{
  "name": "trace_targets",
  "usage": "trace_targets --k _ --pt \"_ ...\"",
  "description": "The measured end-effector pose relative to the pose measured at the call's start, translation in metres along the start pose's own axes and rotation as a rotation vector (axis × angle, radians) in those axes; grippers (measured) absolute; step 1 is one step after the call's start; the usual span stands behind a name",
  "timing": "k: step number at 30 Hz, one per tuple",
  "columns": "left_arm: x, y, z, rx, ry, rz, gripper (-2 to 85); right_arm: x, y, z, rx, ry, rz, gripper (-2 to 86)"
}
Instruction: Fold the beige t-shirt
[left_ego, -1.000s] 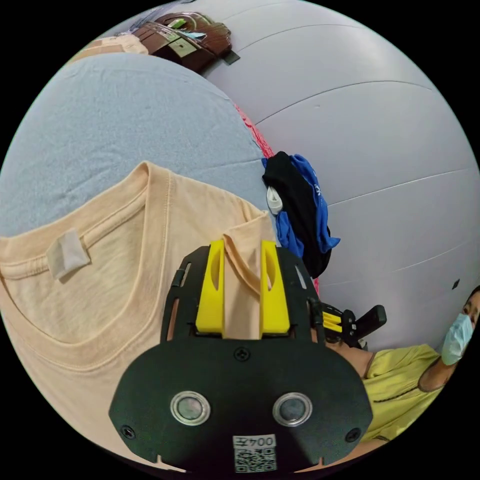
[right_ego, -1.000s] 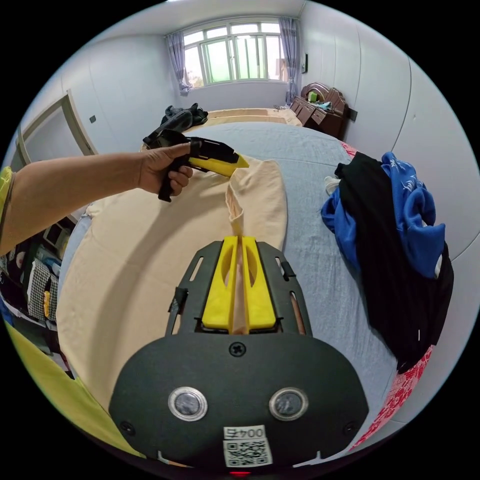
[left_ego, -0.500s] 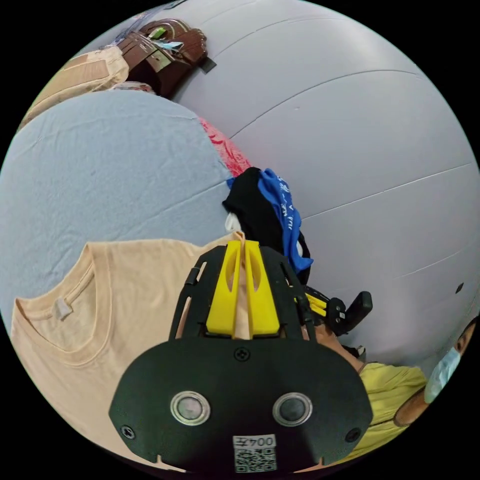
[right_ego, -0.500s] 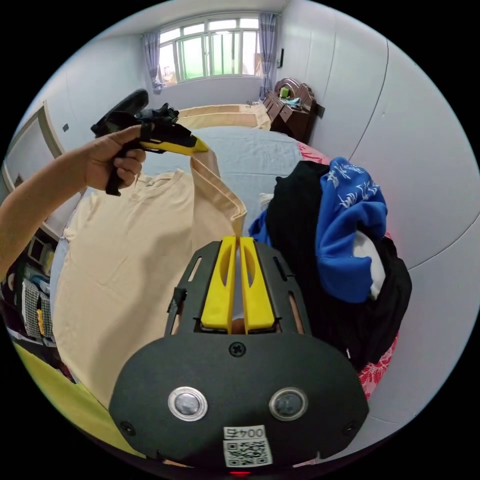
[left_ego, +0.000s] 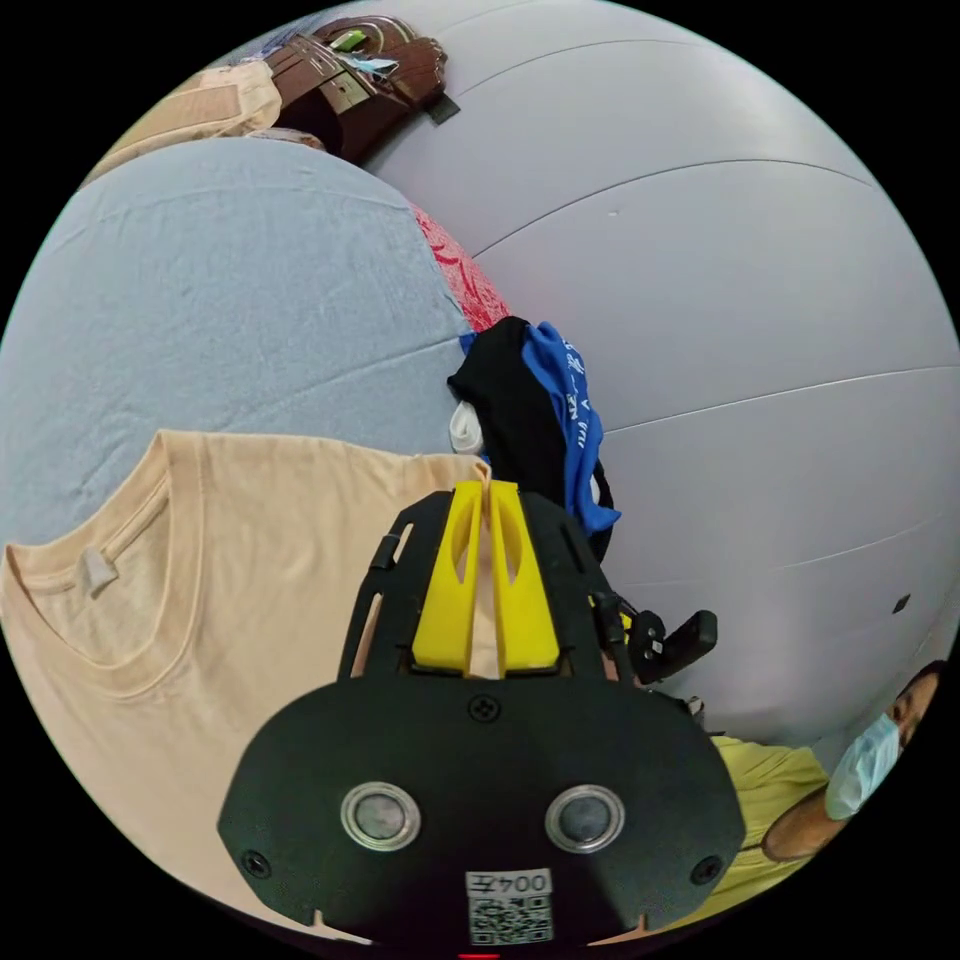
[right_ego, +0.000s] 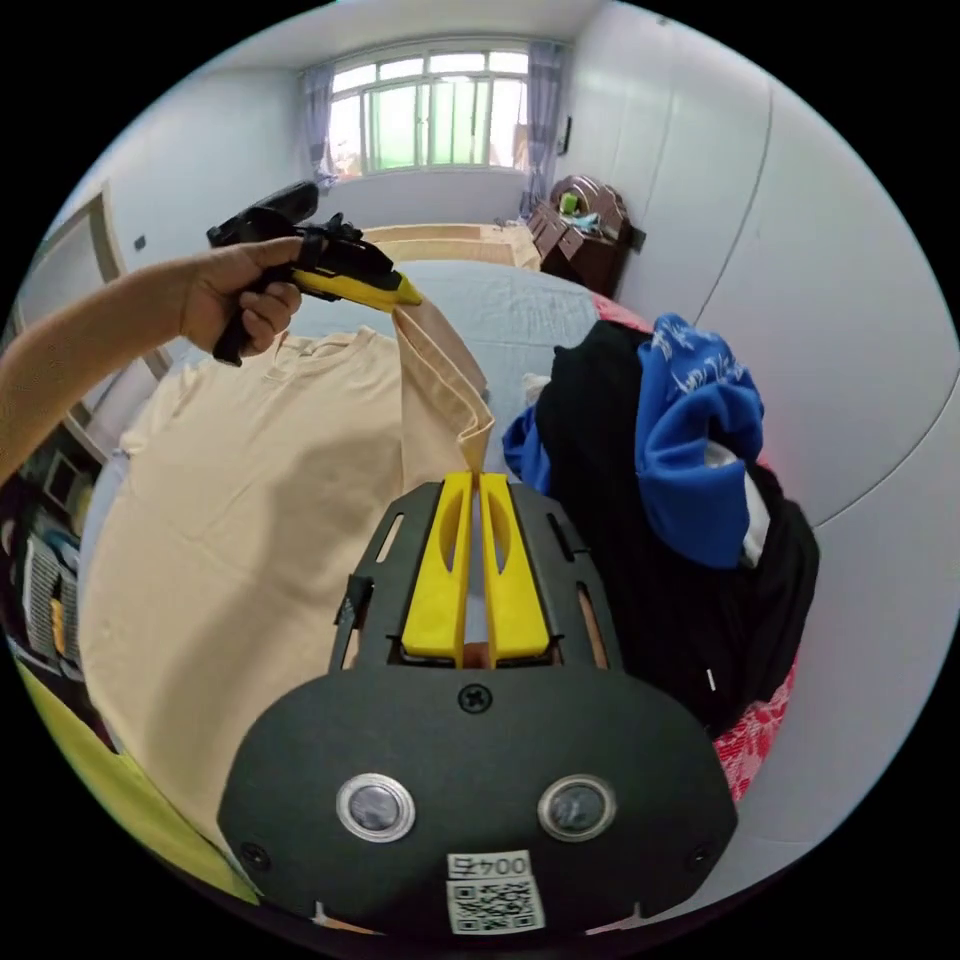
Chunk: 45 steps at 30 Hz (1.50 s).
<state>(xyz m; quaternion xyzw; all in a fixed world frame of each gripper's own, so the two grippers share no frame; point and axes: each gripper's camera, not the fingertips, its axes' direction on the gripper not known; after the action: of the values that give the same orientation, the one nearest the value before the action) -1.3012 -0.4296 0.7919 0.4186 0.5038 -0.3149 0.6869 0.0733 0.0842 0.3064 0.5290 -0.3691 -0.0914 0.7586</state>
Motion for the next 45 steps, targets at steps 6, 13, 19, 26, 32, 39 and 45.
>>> trace_targets --k 6,13,19,26,32,39,45 --pt "-0.043 0.04 -0.02 0.003 -0.034 -0.054 1.1 -0.105 0.01 -0.003 0.022 0.199 -0.293 -0.5" --pt "-0.071 0.072 -0.018 0.012 -0.118 -0.084 1.2 -0.184 0.034 0.025 -0.021 0.288 -0.477 -0.2" --pt "-0.07 0.102 -0.015 0.092 -0.179 -0.092 1.3 -0.207 0.045 0.037 -0.042 0.302 -0.503 -0.1" --pt "-0.06 0.133 -0.015 0.128 -0.253 -0.092 1.4 -0.199 0.053 0.035 -0.063 0.224 -0.443 0.6" --pt "-0.077 0.137 -0.004 0.059 -0.246 -0.117 2.0 -0.166 0.054 0.035 -0.093 0.031 -0.312 6.4" --pt "-0.068 0.14 -0.037 0.1 -0.357 -0.084 3.4 -0.059 0.067 0.001 -0.07 -0.257 0.035 15.4" --pt "-0.027 0.077 -0.013 0.051 -0.288 0.056 7.8 0.005 0.071 0.016 -0.071 -0.312 0.197 13.8"
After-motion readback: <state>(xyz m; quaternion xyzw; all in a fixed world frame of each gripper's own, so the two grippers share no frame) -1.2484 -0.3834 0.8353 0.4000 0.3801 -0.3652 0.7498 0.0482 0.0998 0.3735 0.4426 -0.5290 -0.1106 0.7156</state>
